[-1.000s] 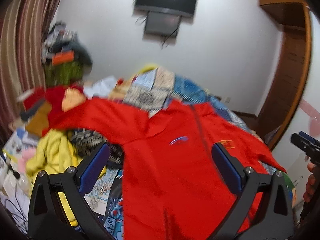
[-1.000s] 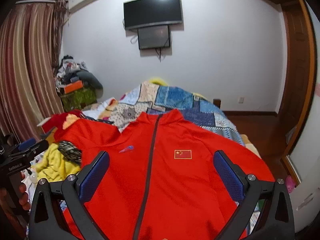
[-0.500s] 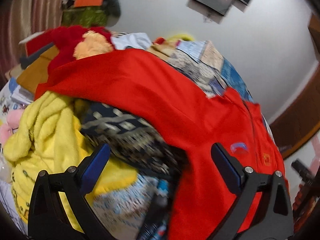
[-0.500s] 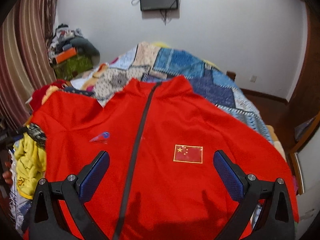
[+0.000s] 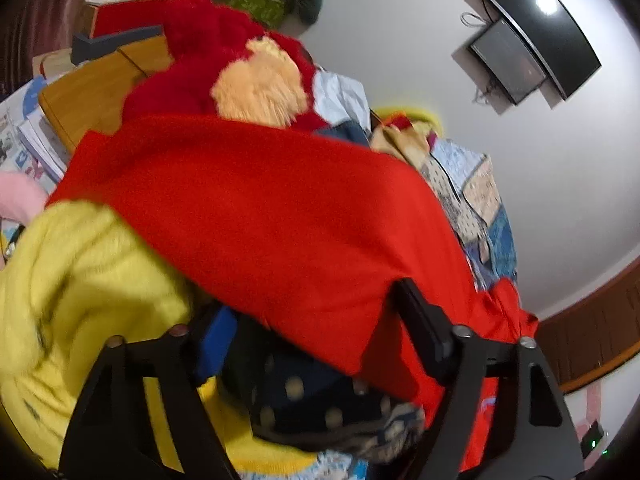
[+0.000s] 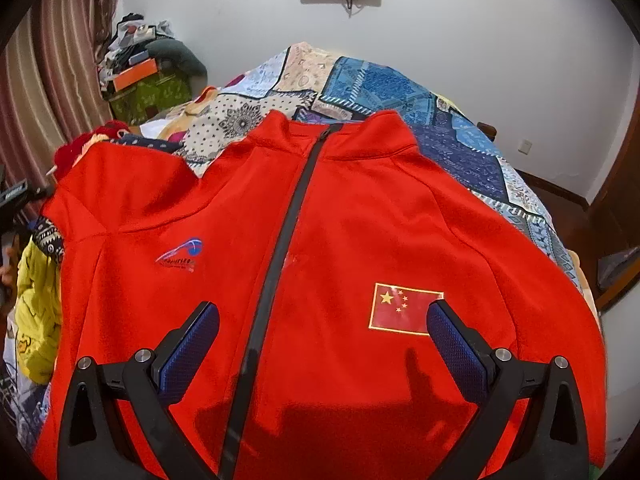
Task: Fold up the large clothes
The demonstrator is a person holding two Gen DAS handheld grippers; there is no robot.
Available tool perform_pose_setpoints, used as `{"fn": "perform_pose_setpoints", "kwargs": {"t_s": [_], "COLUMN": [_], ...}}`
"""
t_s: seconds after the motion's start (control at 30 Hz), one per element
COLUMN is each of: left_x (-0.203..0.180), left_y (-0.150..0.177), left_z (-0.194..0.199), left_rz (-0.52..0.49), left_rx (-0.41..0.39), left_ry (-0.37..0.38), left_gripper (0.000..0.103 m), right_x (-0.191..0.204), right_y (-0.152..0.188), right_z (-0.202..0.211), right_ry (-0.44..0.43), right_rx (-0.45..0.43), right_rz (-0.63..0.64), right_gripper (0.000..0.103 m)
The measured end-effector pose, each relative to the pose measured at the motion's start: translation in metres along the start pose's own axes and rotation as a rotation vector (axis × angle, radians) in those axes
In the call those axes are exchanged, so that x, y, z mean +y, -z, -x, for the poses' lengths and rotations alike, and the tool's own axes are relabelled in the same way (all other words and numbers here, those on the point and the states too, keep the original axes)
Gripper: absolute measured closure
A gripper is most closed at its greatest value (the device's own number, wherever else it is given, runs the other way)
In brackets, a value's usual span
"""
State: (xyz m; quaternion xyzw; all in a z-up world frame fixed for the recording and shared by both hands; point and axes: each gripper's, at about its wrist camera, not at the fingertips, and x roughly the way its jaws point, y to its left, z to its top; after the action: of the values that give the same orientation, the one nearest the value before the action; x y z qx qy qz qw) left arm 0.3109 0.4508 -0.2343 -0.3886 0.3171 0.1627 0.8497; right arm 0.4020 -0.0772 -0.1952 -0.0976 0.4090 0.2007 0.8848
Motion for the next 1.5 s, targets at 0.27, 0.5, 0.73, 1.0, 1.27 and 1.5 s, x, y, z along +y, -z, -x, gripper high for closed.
{"fn": "perform_pose_setpoints", "kwargs": {"t_s": [0.27,0.5,0.73,1.0,1.27,1.5], "left_x": [-0.043,-0.119,-0.236,-0.331,-0.347,-0.312], "left_y": [-0.019,-0.022,0.007,0.102,0.217,0.267], "left_z": [0.003,0.038,0.074,0.028,-0.057,-0.088], "left_rz": [-0.275,-0.491,-0.720,-0.956,-1.064,-1.006], "left_rx": [-0.134,-0.285,-0.364,-0.137,0.246,0.441], "left_ry": [-0.390,-0.427,-0.232,0.008,0.104,0.097], "left_gripper": [0.085,0.094,0.095,0.096,0.096,0.088], "right_x": [0.002,-0.001,-0.011,-0.028,-0.052,-0.061], "right_y": [0.001,0.003,0.005,0.015,0.029,0.032], "right_z": [-0.003,0.002,0.021,0.033,0.035,0.030], "right_ry": [-0.011,-0.011,-0.006,-0.003,-0.006,-0.014], "right_rx": [0.030,0.047,0.026,0.025,0.059,0.090], "right_rz": [0.018,0.028,0.030,0.028,-0.017,-0.047], "right_gripper": [0.000,0.000,0.000,0.000,0.000,0.000]}}
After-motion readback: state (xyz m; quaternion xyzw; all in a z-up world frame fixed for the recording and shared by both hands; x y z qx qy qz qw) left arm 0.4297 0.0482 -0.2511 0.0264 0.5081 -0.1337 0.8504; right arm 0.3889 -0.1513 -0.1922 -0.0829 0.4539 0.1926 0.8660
